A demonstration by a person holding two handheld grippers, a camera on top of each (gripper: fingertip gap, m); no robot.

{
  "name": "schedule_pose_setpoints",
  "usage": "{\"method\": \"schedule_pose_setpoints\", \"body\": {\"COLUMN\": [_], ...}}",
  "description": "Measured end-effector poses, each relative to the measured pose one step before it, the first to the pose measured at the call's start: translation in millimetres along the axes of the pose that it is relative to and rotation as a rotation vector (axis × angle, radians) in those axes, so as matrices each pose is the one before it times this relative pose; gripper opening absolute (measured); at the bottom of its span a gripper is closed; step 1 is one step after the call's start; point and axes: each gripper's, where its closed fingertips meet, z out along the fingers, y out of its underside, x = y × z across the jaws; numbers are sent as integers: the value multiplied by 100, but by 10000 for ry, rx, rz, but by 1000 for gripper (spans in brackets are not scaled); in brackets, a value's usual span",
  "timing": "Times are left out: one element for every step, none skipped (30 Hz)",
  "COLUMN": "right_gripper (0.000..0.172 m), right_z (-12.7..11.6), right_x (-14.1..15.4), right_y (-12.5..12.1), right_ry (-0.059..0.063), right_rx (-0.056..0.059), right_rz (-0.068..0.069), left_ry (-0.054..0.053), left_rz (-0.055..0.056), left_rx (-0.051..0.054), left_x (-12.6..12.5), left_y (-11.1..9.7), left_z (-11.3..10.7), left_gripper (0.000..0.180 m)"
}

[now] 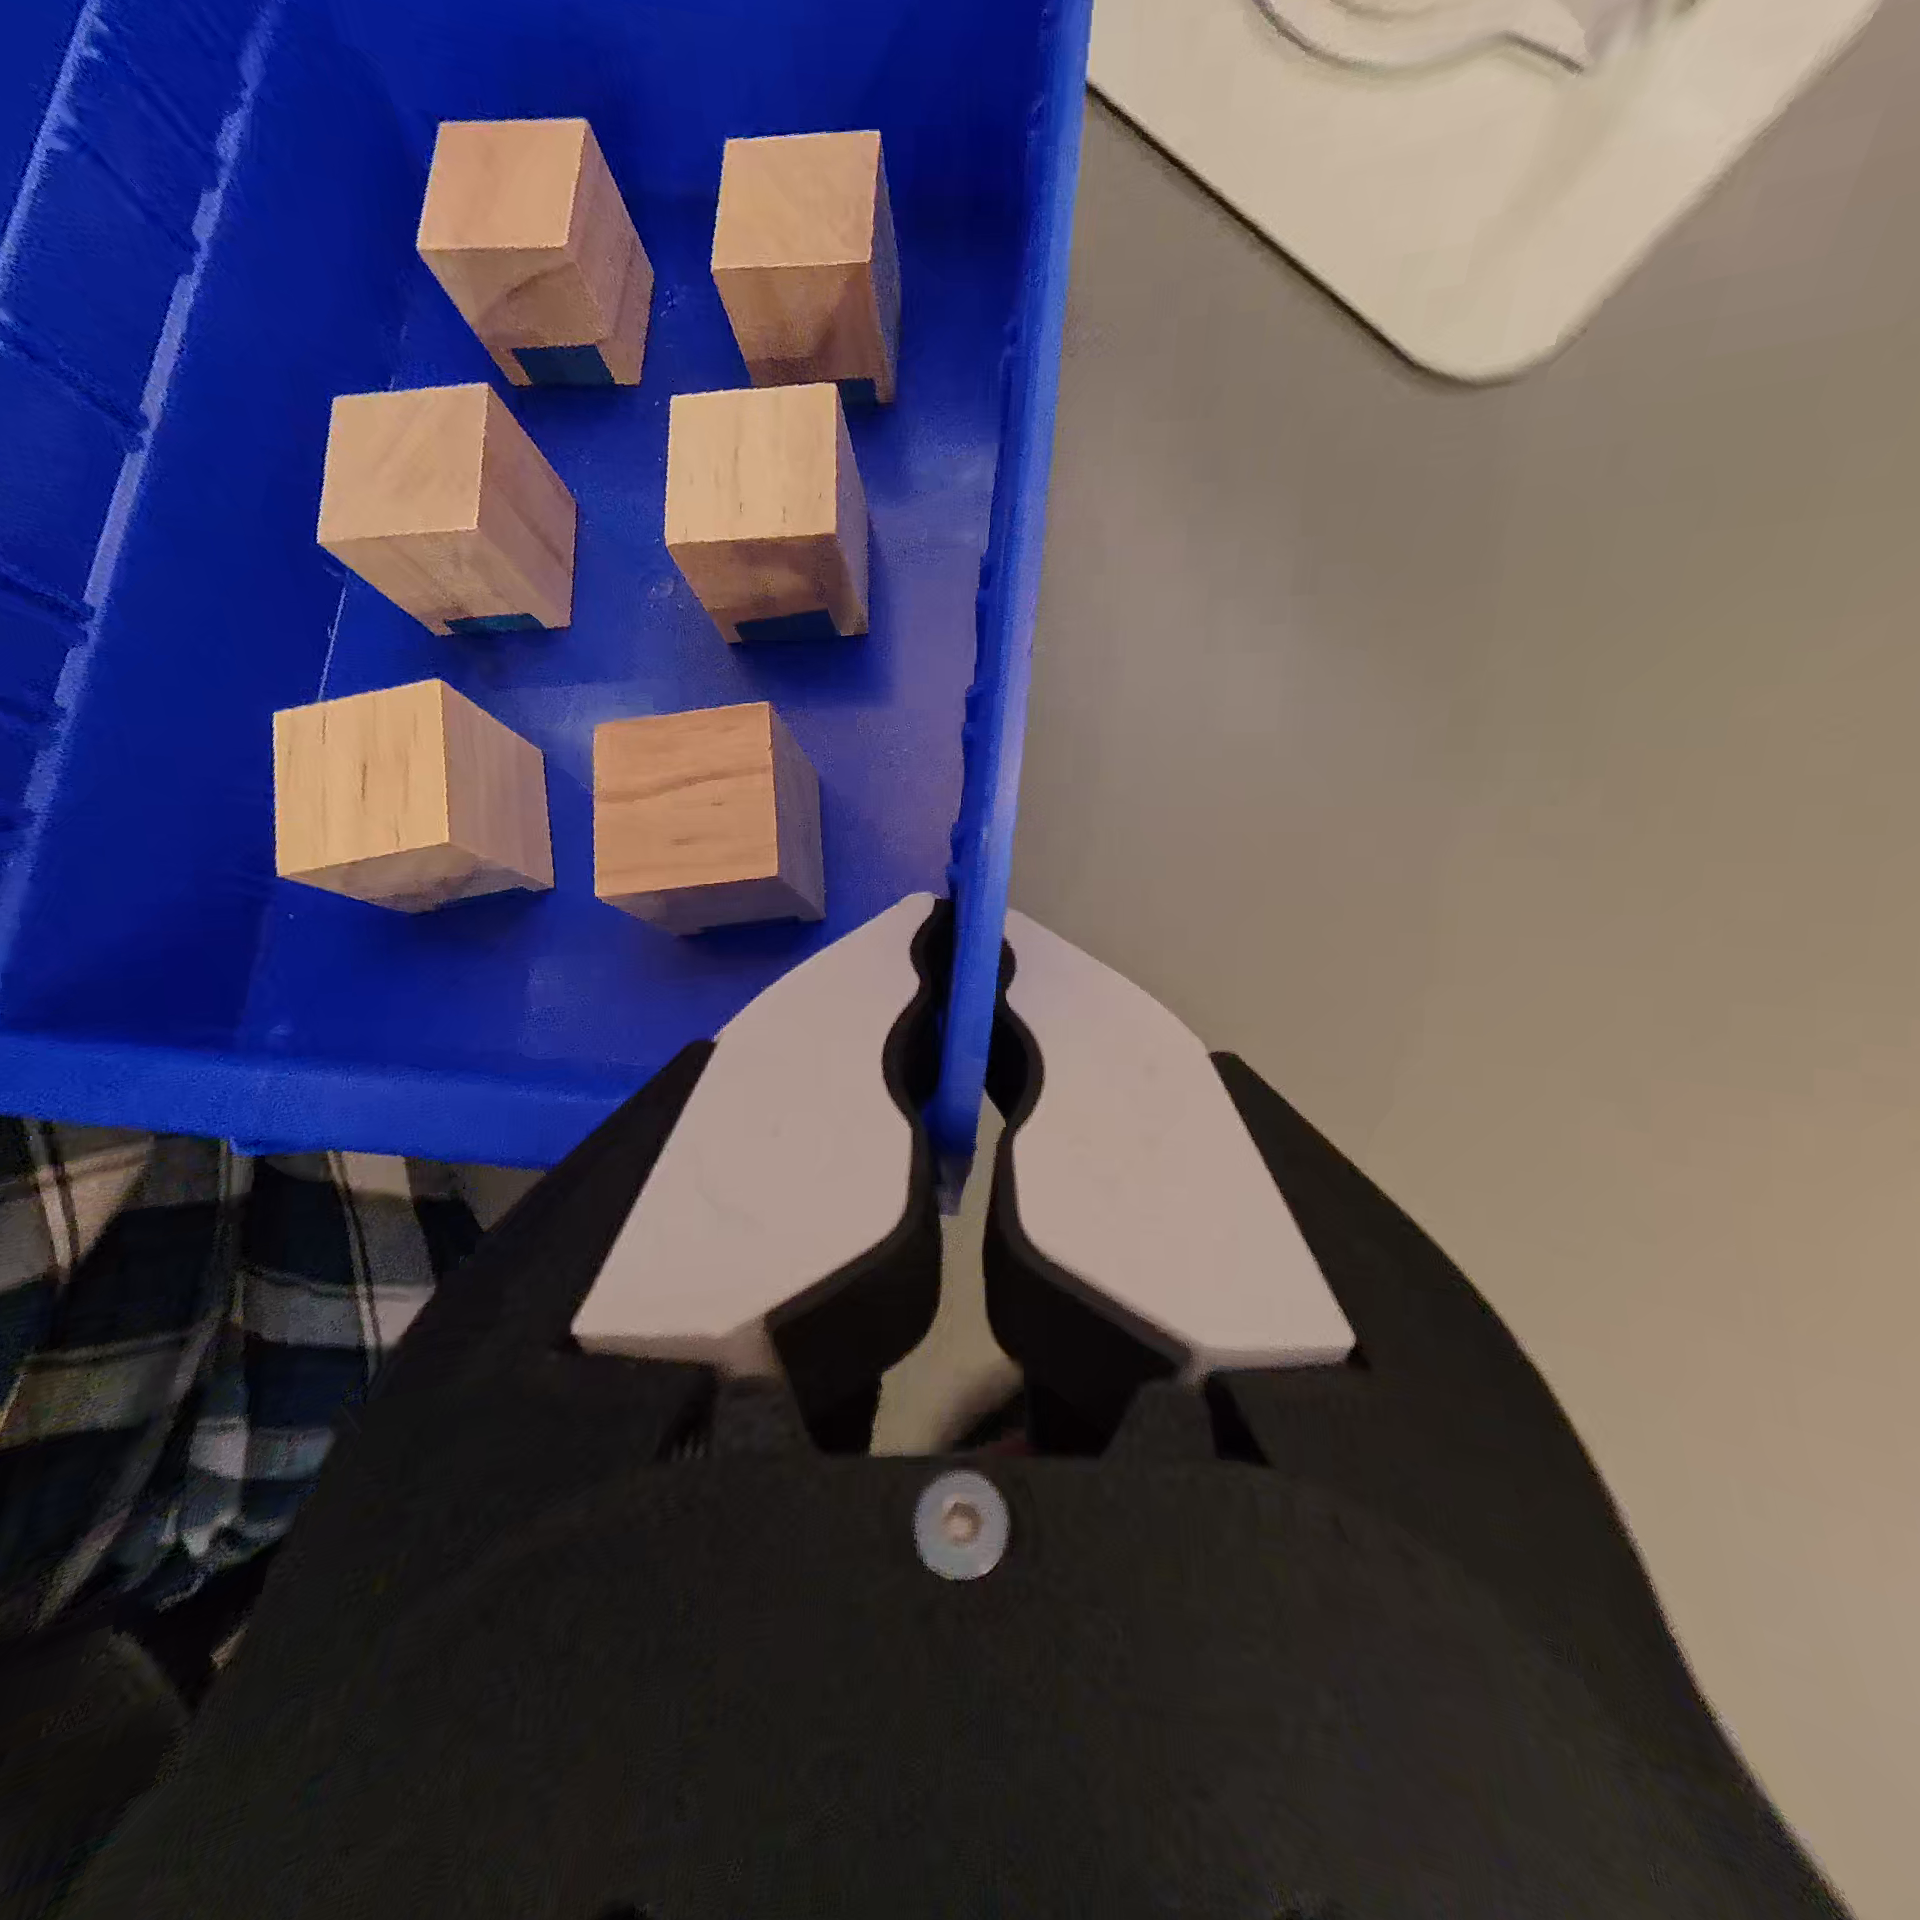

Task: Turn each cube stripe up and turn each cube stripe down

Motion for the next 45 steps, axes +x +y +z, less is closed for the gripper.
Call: {"method": "schedule_pose_setpoints", "body": {"right_gripper": [4, 4, 4, 4, 4, 4, 4, 4, 4, 4, 5, 4, 5, 5, 5, 5, 5, 5, 5, 5, 5, 5, 4, 10, 16, 22, 28, 33, 39, 45, 49, 54, 54, 56, 54, 51, 50, 50, 47, 43, 30, 20, 8, 1, 10], "right_z": [900, 923, 945, 997, 1034, 1088, 1092, 1075, 1057, 1007, 944, 897, 847, 818, 769, 730, 663, 636, 629, 554, 398, 303, 186, -83, -445, -814, -1140, -1228, -1082, -816, -400, 60, 444, 750, 938, 1024, 1054, 992, 670, 352, 291, 372, 456, 539, 459], "right_x": [-608, -568, -524, -440, -380, -341, -276, -253, -281, -263, -192, -93, 25, 141, 167, 154, 186, 224, 120, -86, -227, -214, -199, -163, 48, 3, -54, -347, -1012, -1599, -1756, -1678, -1522, -1350, -1104, -756, -368, -107, -304, 51, 349, 161, -125, -70, 11], "right_y": [-1073, -1090, -1079, -1125, -1125, -1077, -1054, -1024, -993, -960, -905, -848, -815, -766, -635, -511, -503, -442, -259, -166, -301, -264, -61, -150, -406, -504, -607, -726, -724, -567, -376, -164, -72, -78, -35, 98, 224, 231, -176, -456, -229, -73, 1, 31, -204], "right_ry": [-132, -113, -111, -95, -101, -116, -71, -32, -30, -26, 6, 16, 49, 66, 36, -1, 42, 127, 93, -10, -40, 55, 116, 66, 73, -5, 34, -61, -391, -646, -681, -609, -555, -514, -430, -282, -124, -47, -274, -106, 118, 49, -95, -42, -4], "right_rx": [54, 51, 50, 93, 124, 119, 125, 118, 98, 88, 60, 42, 78, 117, 108, 70, 134, 166, 91, 75, 233, 254, 143, 232, 386, 376, 394, 390, 289, 129, -73, -247, -320, -299, -283, -323, -375, -335, -27, 186, 23, -71, -103, -135, 1], "right_rz": [-144, -131, -104, -80, -35, 3, 11, -8, -6, 19, 16, 50, 72, 121, 186, 193, 162, 102, 67, 75, 58, -93, -292, -247, -129, -264, -520, -747, -963, -1077, -1020, -888, -734, -610, -587, -575, -467, -305, -128, 20, -12, -133, -188, -127, -17], "left_ry": [-59, -35, 20, 42, 18, -16, -46, -58, -44, -40, -34, -29, -32, -30, -38, -36, -40, -44, -40, -31, -26, -19, -13, -16, -17, -10, -15, -12, -6, 0, 12, 21, 26, 34, 40, 36, 24, 8, -7, -8, -14, -5, 4, 4, 8], "left_rz": [-23, -73, -120, -145, -68, -1, 8, 0, -5, -5, -29, -62, -71, -81, -69, -59, -52, -43, -44, -43, -39, -32, -30, -21, -5, -1, 11, 11, 16, 13, -4, -12, -16, -23, -21, 2, 34, 44, 58, 53, 31, -5, -22, -37, -59], "left_rx": [142, 150, 92, 64, 68, 62, 50, 34, 44, 34, 20, 25, 23, 24, 26, 37, 38, 37, 32, 22, 17, 11, 9, 10, 9, 16, 14, 15, 17, 25, 19, 21, 27, 19, 9, 4, -6, -7, 0, 16, 27, 43, 54, 66, 59], "left_x": [-231, -254, -234, -257, -283, -283, -288, -312, -298, -313, -337, -354, -339, -350, -345, -323, -317, -307, -275, -238, -214, -184, -145, -106, -80, -34, -25, -16, 14, 35, 76, 114, 147, 190, 198, 181, 166, 138, 92, 54, 5, -36, -68, -86, -102], "left_y": [-225, -189, -66, -65, -102, -122, -130, -121, -106, -60, 8, 50, 74, 64, 23, -16, -36, -40, -16, -17, 3, 5, 9, -8, -25, -38, -39, -72, -78, -78, -59, -38, -8, 14, 26, -3, -19, -66, -96, -139, -151, -157, -153, -138, -85], "left_z": [-294, -286, -182, -155, -156, -167, -163, -122, -108, -97, -113, -106, -106, -101, -97, -95, -87, -91, -88, -90, -66, -54, -53, -53, -53, -77, -73, -56, -39, -5, 20, 59, 90, 79, 82, 36, -18, -61, -125, -137, -138, -110, -69, -43, 12], "left_gripper": [6, 6, 6, 6, 6, 6, 6, 6, 6, 6, 6, 6, 6, 6, 6, 6, 6, 6, 6, 6, 6, 6, 6, 6, 6, 6, 6, 6, 6, 6, 6, 7, 7, 7, 7, 7, 6, 7, 7, 6, 6, 6, 6, 6, 6]}}
